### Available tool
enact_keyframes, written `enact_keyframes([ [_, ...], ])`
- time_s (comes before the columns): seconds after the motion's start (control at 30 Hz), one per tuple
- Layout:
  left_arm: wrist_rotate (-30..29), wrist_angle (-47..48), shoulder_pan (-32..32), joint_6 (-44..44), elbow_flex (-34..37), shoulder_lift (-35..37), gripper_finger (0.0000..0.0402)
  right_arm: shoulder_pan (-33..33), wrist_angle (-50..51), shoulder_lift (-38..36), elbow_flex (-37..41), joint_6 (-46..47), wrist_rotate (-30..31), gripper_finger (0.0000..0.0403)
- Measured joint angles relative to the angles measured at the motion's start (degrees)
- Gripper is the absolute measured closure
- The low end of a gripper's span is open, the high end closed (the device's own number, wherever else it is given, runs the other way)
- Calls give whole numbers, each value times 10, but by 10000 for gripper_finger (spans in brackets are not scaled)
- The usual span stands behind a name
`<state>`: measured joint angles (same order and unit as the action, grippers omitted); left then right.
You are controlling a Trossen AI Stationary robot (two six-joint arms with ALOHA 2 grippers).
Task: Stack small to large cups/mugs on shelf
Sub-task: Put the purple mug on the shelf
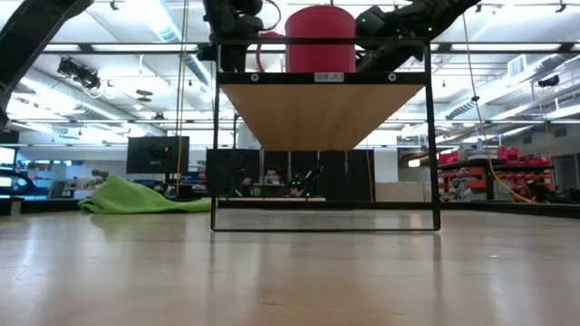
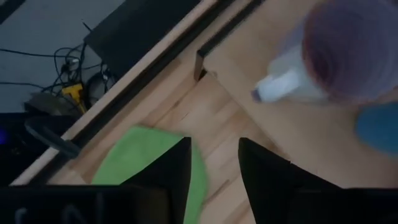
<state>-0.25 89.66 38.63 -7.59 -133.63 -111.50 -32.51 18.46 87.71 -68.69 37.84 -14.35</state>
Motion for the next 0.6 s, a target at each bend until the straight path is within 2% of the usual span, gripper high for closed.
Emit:
enact_keyframes([
  [0.3, 4, -11, 45, 91, 57, -2, 285, -1, 0, -49, 0, 36, 55, 377],
  [0.47, 41, -73, 64, 126, 129, 15, 298, 1, 7, -84, 0, 41, 87, 378],
  [0.6, 63, -158, 79, 119, 219, 62, 306, 1, 45, -105, 0, 23, 88, 378],
])
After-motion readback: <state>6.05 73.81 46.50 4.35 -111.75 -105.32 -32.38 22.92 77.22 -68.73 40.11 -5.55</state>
